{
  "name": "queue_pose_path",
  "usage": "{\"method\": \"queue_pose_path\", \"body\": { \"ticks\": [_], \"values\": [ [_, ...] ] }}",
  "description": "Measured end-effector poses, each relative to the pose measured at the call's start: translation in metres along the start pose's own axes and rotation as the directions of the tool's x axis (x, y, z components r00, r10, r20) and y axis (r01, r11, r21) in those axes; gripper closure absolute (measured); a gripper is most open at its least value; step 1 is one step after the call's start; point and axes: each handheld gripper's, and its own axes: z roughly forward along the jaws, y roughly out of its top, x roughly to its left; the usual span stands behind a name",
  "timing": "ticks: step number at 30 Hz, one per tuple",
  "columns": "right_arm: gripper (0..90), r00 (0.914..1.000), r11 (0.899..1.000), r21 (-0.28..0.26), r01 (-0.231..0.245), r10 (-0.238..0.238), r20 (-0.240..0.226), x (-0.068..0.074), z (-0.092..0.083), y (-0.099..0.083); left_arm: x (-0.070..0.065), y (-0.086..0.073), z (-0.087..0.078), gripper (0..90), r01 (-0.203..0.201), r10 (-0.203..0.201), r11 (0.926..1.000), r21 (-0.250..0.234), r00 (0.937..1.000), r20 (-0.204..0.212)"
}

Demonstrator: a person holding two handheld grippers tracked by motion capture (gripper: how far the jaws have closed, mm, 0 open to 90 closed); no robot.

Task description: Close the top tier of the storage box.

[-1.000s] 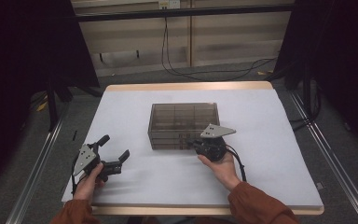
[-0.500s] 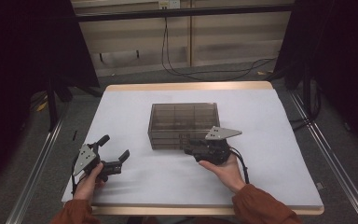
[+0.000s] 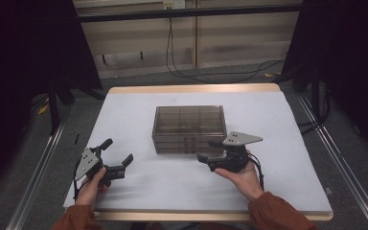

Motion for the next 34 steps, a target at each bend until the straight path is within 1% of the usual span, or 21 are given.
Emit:
{"method": "queue_pose_path", "body": {
  "ticks": [4, 9, 10, 11, 12, 13, 18, 19, 21, 22, 25, 26, 27, 28, 29, 32, 33, 34],
  "values": [
    [23.0, 0.9996, 1.0, 0.005, -0.005, 0.005, 0.026, -0.003, -0.013, -0.004, 0.0, 0.0, 0.0, 0.0, -0.001, 0.001, 1.0, -0.001, 1.0, -0.001],
    [18.1, 0.9965, 1.0, -0.011, -0.028, 0.028, 0.078, -0.011, -0.032, -0.008, 0.0, 0.0, 0.0, 0.0, -0.002, 0.002, 1.0, -0.001, 1.0, -0.001],
    [17.6, 0.9956, 0.999, -0.011, -0.034, 0.035, 0.087, -0.013, -0.036, -0.01, -0.001, 0.0, 0.0, 0.0, 0.007, -0.007, 1.0, -0.005, 1.0, -0.002],
    [17.1, 0.9945, 0.999, -0.01, -0.04, 0.041, 0.097, -0.015, -0.039, -0.012, 0.0, 0.0, 0.0, 0.0, 0.0, 0.0, 1.0, -0.001, 1.0, -0.001],
    [16.9, 0.9931, 0.999, -0.01, -0.046, 0.047, 0.107, -0.017, -0.043, -0.014, -0.001, 0.0, 0.001, 0.0, 0.008, -0.008, 0.9999, -0.007, 1.0, -0.003],
    [16.3, 0.9915, 0.999, -0.011, -0.046, 0.047, 0.122, -0.018, -0.046, -0.016, 0.0, 0.0, 0.0, 0.0, -0.002, 0.002, 1.0, 0.0, 1.0, -0.001],
    [14.7, 0.9847, 0.999, -0.001, -0.045, 0.045, 0.169, -0.023, -0.062, -0.025, 0.0, 0.0, 0.0, 0.0, 0.001, -0.001, 1.0, -0.001, 1.0, 0.0],
    [14.7, 0.9822, 0.999, 0.005, -0.049, 0.048, 0.182, -0.025, -0.065, -0.028, 0.0, 0.0, 0.0, 0.0, 0.007, -0.007, 1.0, -0.004, 1.0, 0.0],
    [13.3, 0.9777, 0.998, 0.005, -0.064, 0.061, 0.201, -0.03, -0.072, -0.032, 0.0, 0.0, 0.0, 0.0, 0.0, 0.0, 1.0, 0.0, 1.0, 0.0],
    [12.6, 0.9756, 0.998, 0.0, -0.064, 0.062, 0.21, -0.033, -0.075, -0.033, 0.0, 0.0, 0.0, 0.0, 0.0, 0.0, 1.0, 0.0, 1.0, 0.0],
    [11.7, 0.9656, 0.997, -0.017, -0.078, 0.08, 0.247, -0.039, -0.084, -0.038, 0.0, 0.0, 0.0, 0.0, 0.0, 0.0, 1.0, 0.0, 1.0, 0.0],
    [11.8, 0.9636, 0.996, -0.024, -0.086, 0.089, 0.252, -0.042, -0.087, -0.04, 0.0, 0.0, 0.0, 0.0, 0.0, 0.0, 1.0, 0.0, 1.0, 0.0],
    [12.1, 0.9605, 0.993, -0.037, -0.111, 0.117, 0.253, -0.045, -0.089, -0.043, 0.0, 0.0, 0.0, 0.0, 0.006, -0.006, 1.0, -0.004, 1.0, -0.001],
    [12.1, 0.9554, 0.988, -0.047, -0.144, 0.151, 0.253, -0.048, -0.091, -0.046, 0.0, 0.0, 0.001, 0.0, 0.007, -0.007, 1.0, -0.004, 1.0, -0.001],
    [12.1, 0.9509, 0.987, -0.046, -0.157, 0.163, 0.263, -0.052, -0.093, -0.049, 0.0, 0.0, 0.001, 0.0, 0.009, -0.009, 1.0, -0.003, 1.0, -0.001],
    [11.6, 0.9384, 0.989, -0.034, -0.147, 0.15, 0.312, -0.06, -0.097, -0.051, 0.0, 0.0, 0.001, 0.0, 0.009, -0.009, 0.9999, -0.005, 1.0, -0.003],
    [11.6, 0.9384, 0.989, -0.034, -0.147, 0.15, 0.312, -0.06, -0.097, -0.051, 0.0, 0.0, 0.001, 0.0, 0.009, -0.009, 0.9999, -0.005, 1.0, -0.003],
    [10.8, 0.9353, 0.989, -0.024, -0.144, 0.144, 0.323, -0.064, -0.097, -0.052, 0.0, 0.0, 0.001, 0.0, 0.01, -0.01, 0.9999, -0.005, 0.9999, -0.002]
  ]
}}
